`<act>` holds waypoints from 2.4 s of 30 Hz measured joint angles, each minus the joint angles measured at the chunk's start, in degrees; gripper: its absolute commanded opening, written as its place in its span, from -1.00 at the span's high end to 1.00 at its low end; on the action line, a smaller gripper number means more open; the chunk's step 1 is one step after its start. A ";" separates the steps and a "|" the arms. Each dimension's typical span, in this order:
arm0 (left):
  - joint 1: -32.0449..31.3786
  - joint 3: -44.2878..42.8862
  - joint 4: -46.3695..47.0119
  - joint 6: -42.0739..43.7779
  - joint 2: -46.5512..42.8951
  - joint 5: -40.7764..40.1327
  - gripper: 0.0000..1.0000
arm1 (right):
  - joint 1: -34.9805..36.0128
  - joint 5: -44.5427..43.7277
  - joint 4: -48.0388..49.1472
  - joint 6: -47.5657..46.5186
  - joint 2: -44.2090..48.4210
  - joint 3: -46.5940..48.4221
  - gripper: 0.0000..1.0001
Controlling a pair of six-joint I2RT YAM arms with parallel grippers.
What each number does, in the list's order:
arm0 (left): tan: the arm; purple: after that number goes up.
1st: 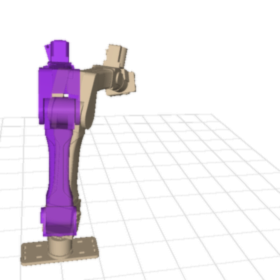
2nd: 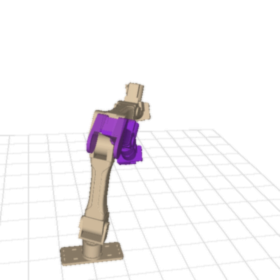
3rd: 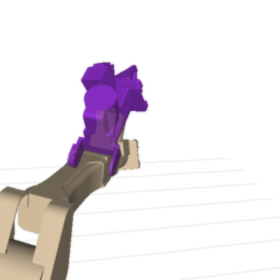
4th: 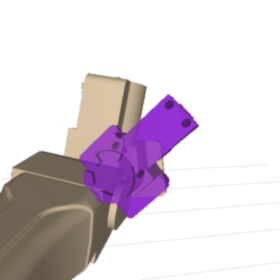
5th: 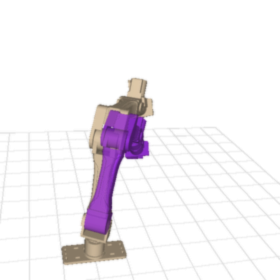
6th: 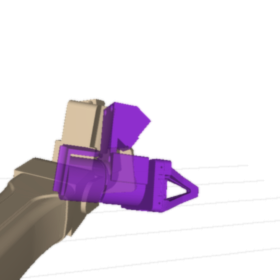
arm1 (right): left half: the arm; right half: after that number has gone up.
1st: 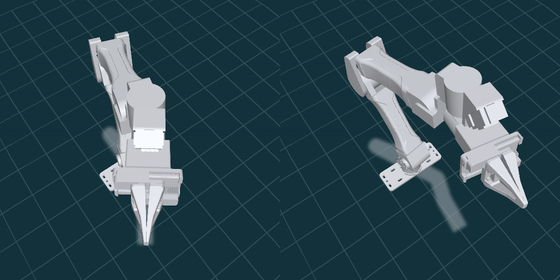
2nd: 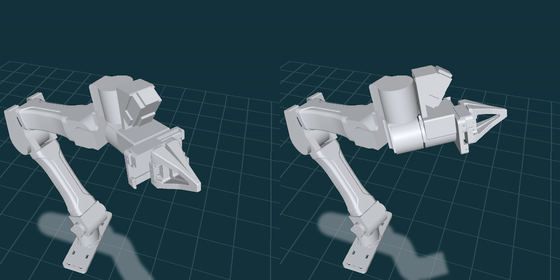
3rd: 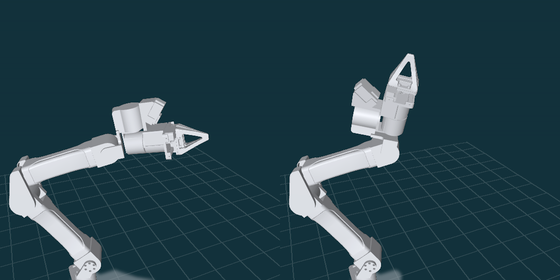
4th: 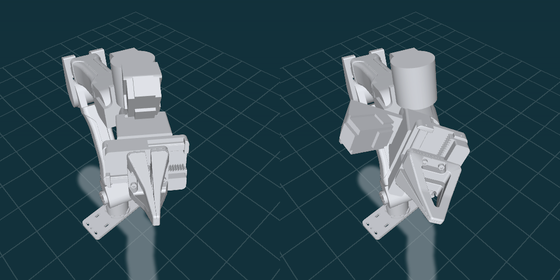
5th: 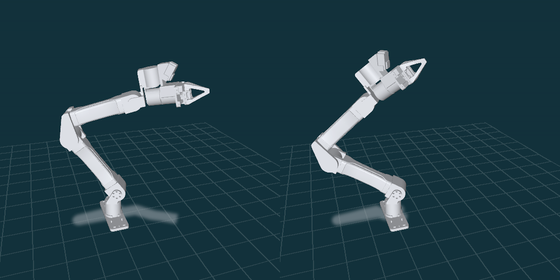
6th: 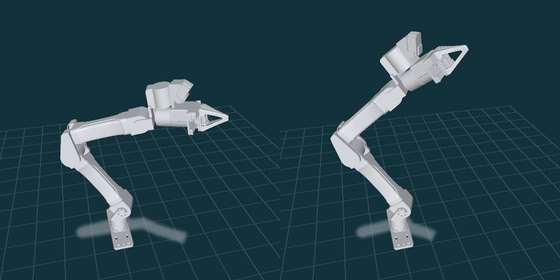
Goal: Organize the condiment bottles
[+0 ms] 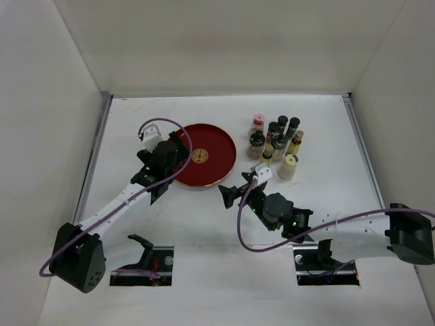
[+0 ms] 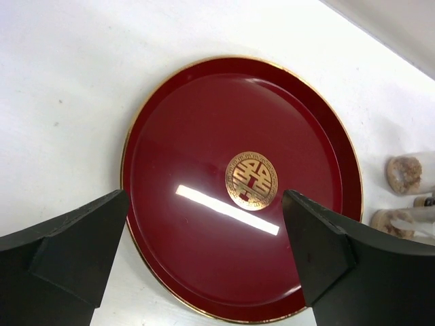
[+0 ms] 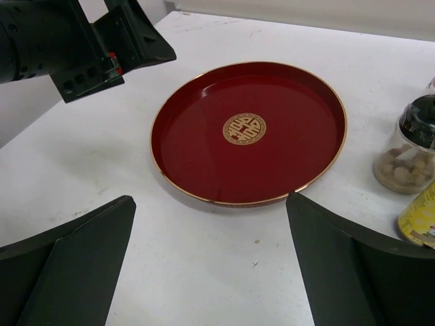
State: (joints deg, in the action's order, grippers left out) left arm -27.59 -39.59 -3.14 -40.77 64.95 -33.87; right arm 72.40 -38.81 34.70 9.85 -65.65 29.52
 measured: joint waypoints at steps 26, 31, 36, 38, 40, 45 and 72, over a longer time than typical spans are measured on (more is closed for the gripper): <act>13.33 18.14 17.57 -6.43 -3.15 1.22 -1.00 | -19.52 3.23 -18.60 10.29 8.70 11.78 0.47; 15.56 21.03 19.12 -8.15 -5.88 3.10 -1.00 | -26.88 5.05 -26.47 13.73 5.70 14.60 -0.21; 18.56 21.31 20.81 -9.97 -6.32 6.97 -1.00 | -29.77 5.70 -31.54 13.92 3.37 14.64 -0.28; 19.39 21.62 21.51 -10.71 -6.23 8.57 -1.00 | -30.97 5.68 -33.11 13.88 1.46 14.99 -0.29; 19.87 21.75 21.94 -11.37 -5.77 10.14 -1.00 | -31.87 5.70 -34.84 13.66 -0.94 15.80 -0.29; 20.33 21.88 22.45 -12.35 -4.94 13.05 -1.00 | -33.07 5.73 -37.92 12.74 -7.13 18.60 -0.22; 20.83 22.08 24.85 -12.92 -3.98 15.58 -1.00 | -33.94 4.87 -38.45 10.45 -9.51 20.81 0.39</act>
State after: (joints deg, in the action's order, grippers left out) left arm -6.76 -17.52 21.71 -53.69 60.97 -18.28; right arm 38.46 -33.93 -3.75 20.29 -75.16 50.33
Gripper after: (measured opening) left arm 0.997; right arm 0.412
